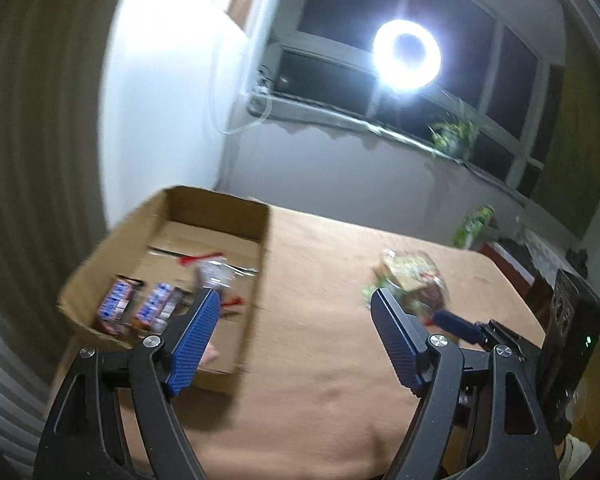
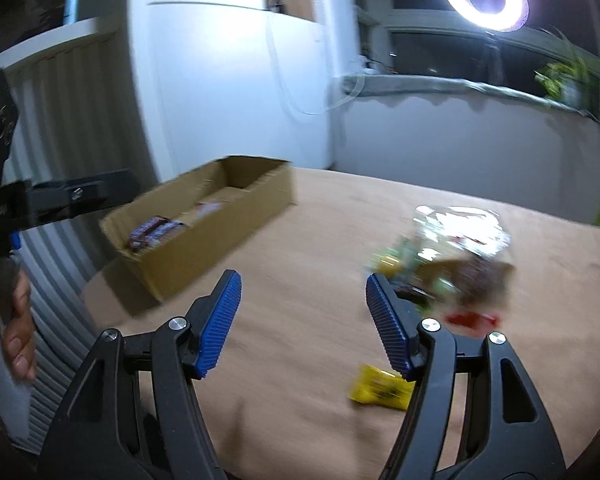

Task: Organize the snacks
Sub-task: 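Grasp the yellow candy packet with the left tool while the right tool grasps the egg-shaped sweet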

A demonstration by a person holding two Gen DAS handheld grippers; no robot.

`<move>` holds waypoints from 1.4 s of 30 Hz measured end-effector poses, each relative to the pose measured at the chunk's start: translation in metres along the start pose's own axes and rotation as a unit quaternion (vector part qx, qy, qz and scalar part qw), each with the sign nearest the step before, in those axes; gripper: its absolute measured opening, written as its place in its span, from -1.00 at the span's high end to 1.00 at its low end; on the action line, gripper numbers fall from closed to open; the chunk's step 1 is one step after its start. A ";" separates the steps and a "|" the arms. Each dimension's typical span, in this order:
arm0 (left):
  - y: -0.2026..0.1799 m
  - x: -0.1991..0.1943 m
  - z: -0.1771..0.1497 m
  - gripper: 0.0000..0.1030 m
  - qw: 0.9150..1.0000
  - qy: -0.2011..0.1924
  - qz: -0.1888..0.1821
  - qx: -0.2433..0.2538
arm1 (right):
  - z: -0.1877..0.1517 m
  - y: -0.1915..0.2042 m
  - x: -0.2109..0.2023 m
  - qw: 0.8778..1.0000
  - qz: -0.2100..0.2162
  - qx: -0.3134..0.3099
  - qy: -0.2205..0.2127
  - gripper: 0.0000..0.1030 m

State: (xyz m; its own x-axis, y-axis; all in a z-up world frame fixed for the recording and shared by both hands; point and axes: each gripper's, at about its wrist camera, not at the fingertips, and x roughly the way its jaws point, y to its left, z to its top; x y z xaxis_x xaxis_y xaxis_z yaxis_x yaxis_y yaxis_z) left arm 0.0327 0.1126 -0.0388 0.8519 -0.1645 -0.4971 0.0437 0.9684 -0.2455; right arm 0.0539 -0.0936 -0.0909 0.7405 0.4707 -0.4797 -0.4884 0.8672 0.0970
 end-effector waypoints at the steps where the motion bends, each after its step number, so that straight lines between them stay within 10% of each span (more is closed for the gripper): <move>1: -0.007 0.005 -0.002 -0.52 1.000 0.007 -0.006 0.005 | -0.003 -0.011 -0.003 1.000 -0.010 0.008 0.001 -0.32; 16: -0.102 0.054 -0.045 -0.52 0.989 0.097 -0.061 0.094 | -0.045 -0.121 -0.023 0.992 -0.087 0.083 0.036 -0.33; 36: -0.137 0.100 -0.089 -0.51 0.976 0.129 -0.073 0.162 | -0.044 -0.114 0.018 0.993 -0.077 0.043 0.083 -0.25; 39: -0.145 0.100 -0.094 -0.12 0.974 0.113 -0.065 0.185 | -0.047 -0.113 0.018 0.992 -0.087 0.038 0.079 0.28; 42: -0.149 0.099 -0.096 0.23 0.973 0.105 -0.075 0.191 | -0.049 -0.117 0.015 0.993 -0.080 0.049 0.070 0.35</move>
State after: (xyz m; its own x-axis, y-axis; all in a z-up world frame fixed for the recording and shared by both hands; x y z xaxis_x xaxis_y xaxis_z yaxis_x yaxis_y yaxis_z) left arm 0.0604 -0.0657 -0.1316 0.6978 -0.3042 -0.6485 0.3840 0.9231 -0.0197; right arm 0.0995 -0.1962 -0.1518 0.7301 0.3042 -0.6119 -0.3173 0.9440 0.0908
